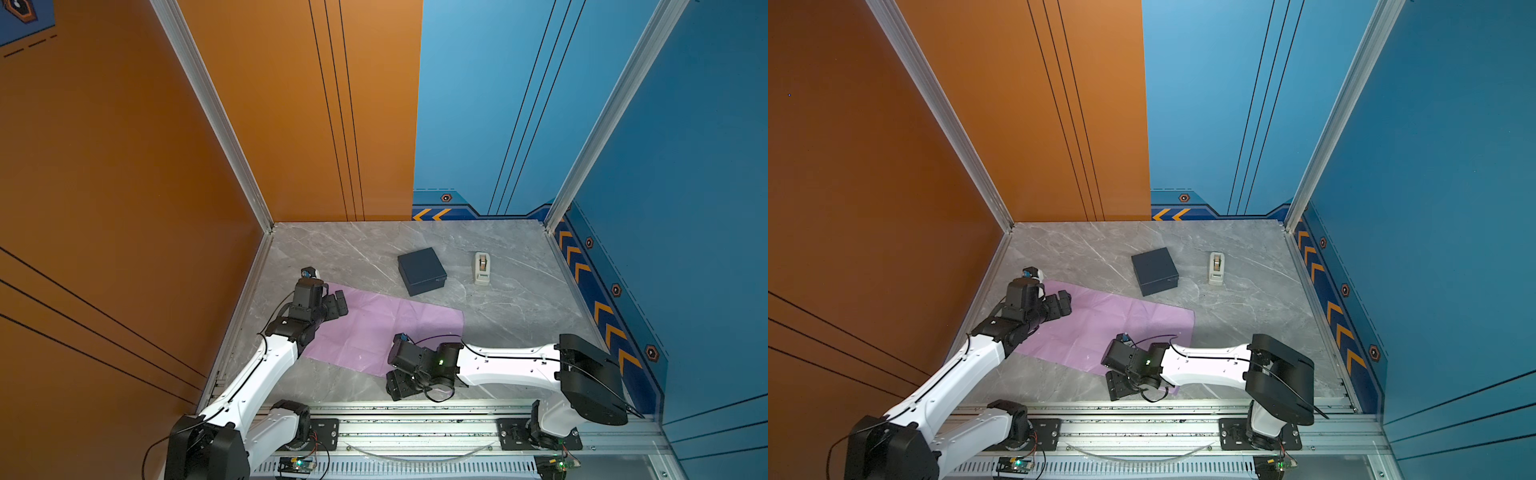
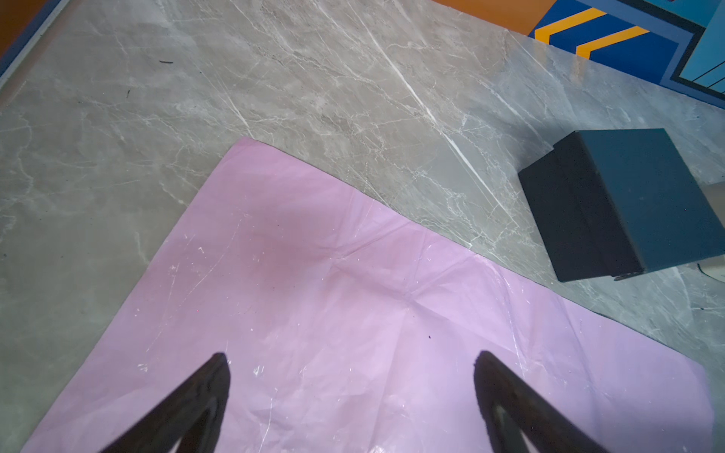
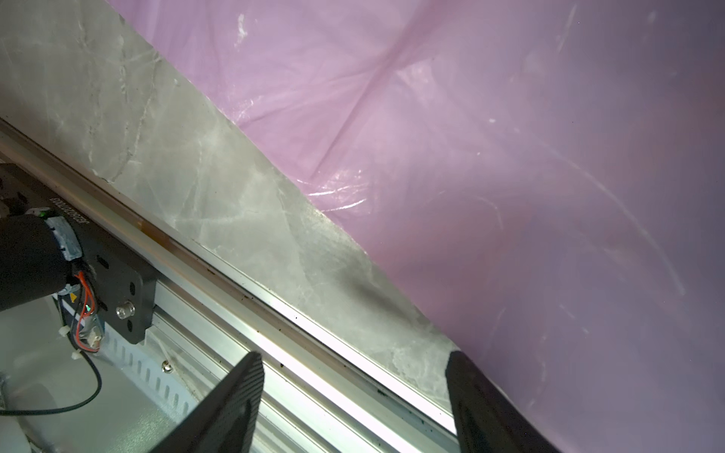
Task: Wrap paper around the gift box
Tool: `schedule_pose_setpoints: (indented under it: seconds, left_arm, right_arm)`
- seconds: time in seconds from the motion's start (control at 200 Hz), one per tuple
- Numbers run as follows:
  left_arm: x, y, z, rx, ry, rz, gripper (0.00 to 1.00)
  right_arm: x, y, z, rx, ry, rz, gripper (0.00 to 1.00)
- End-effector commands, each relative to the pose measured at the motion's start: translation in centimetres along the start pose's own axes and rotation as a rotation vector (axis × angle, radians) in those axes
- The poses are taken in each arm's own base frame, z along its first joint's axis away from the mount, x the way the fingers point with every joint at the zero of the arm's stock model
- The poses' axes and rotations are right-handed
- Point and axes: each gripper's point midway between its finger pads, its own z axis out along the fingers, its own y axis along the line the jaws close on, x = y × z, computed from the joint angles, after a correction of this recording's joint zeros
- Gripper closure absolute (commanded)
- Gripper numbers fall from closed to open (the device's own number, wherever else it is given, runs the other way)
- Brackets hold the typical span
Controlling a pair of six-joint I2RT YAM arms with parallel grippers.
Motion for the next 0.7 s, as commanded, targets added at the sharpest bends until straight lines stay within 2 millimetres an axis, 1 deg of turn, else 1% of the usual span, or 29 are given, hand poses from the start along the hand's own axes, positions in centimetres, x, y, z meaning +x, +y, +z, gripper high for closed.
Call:
schedule_pose_setpoints:
  seconds: [0.0, 0.065, 0.22, 0.285, 0.451, 0.656, 0.691]
  left_arm:
    - [0.0, -0.2, 0.2, 0.02, 0.01, -0.025, 0.02]
    - [0.1, -0.3, 0.5, 0.021, 0.013, -0.031, 0.02]
    - [0.4, -0.5, 1.1, 0.028, 0.033, -0.033, 0.02]
    - [0.4, -0.5, 1.3, 0.025, 0.038, -0.032, 0.02]
    - [0.2, -0.6, 1.4, 0.025, 0.037, -0.029, 0.02]
    - [0.5, -0.9, 1.7, 0.027, 0.05, -0.017, 0.02]
    - [0.5, -1.2, 1.8, 0.035, 0.051, -0.015, 0.02]
  right_arm:
    - [1.0, 0.3, 0.6, -0.013, 0.058, 0.02, 0.24]
    - [1.1, -0.1, 1.1, -0.001, 0.071, 0.031, 0.24]
    - [0.7, -1.9, 1.7, 0.042, 0.077, 0.093, 0.22]
    - [0.7, -3.0, 1.8, 0.068, 0.078, 0.119, 0.22]
    - [1.0, -6.6, 1.9, 0.129, 0.088, 0.197, 0.2]
    - [0.6, -11.0, 0.4, 0.17, 0.061, 0.278, 0.19]
    - [0.6, -12.0, 0.1, 0.181, 0.057, 0.295, 0.19]
